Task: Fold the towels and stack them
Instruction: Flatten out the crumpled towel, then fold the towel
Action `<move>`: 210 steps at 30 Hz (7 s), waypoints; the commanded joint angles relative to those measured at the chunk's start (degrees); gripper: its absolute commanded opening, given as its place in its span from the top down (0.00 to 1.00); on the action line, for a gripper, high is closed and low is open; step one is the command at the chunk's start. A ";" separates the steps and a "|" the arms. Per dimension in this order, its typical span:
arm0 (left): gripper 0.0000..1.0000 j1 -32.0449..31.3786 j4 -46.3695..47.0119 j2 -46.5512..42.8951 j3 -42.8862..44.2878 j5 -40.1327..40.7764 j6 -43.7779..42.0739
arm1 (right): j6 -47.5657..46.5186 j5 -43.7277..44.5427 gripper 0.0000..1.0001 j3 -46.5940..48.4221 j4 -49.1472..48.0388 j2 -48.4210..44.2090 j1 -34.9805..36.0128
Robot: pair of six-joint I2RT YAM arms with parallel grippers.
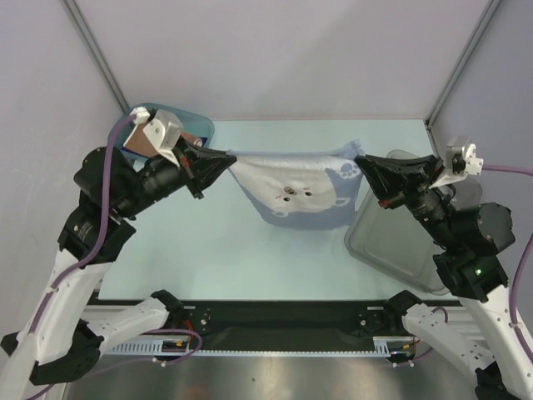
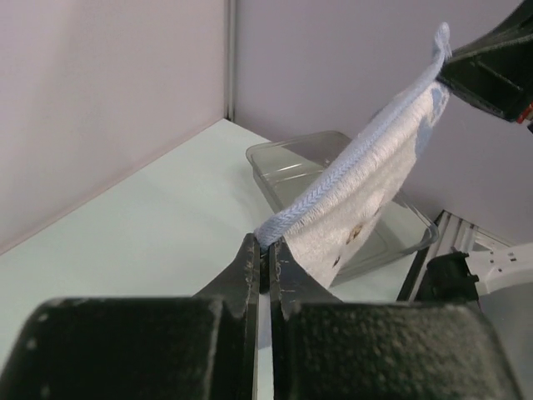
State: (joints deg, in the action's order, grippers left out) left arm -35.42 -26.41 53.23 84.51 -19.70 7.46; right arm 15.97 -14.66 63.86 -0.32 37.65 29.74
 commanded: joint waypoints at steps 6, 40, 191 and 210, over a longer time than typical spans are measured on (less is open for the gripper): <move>1.00 1.23 -12.96 11.70 11.64 14.78 -4.30 | -2.51 11.04 1.00 -0.22 -2.41 11.29 1.55; 1.00 18.98 9.36 77.98 24.65 -4.55 -10.10 | 6.45 -9.69 0.48 39.12 3.79 96.10 -17.87; 0.50 -4.04 4.44 5.74 -56.38 17.86 36.04 | 28.13 18.87 0.63 -36.96 17.98 18.95 19.39; 0.58 -7.03 4.52 8.55 -59.02 21.55 37.62 | 37.91 19.23 0.64 -43.38 10.08 21.93 22.03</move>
State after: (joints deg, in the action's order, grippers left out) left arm -41.87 -23.62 61.17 26.59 0.23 43.55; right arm 52.10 2.61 20.97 13.08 58.65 51.24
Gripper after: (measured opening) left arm 0.424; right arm 0.363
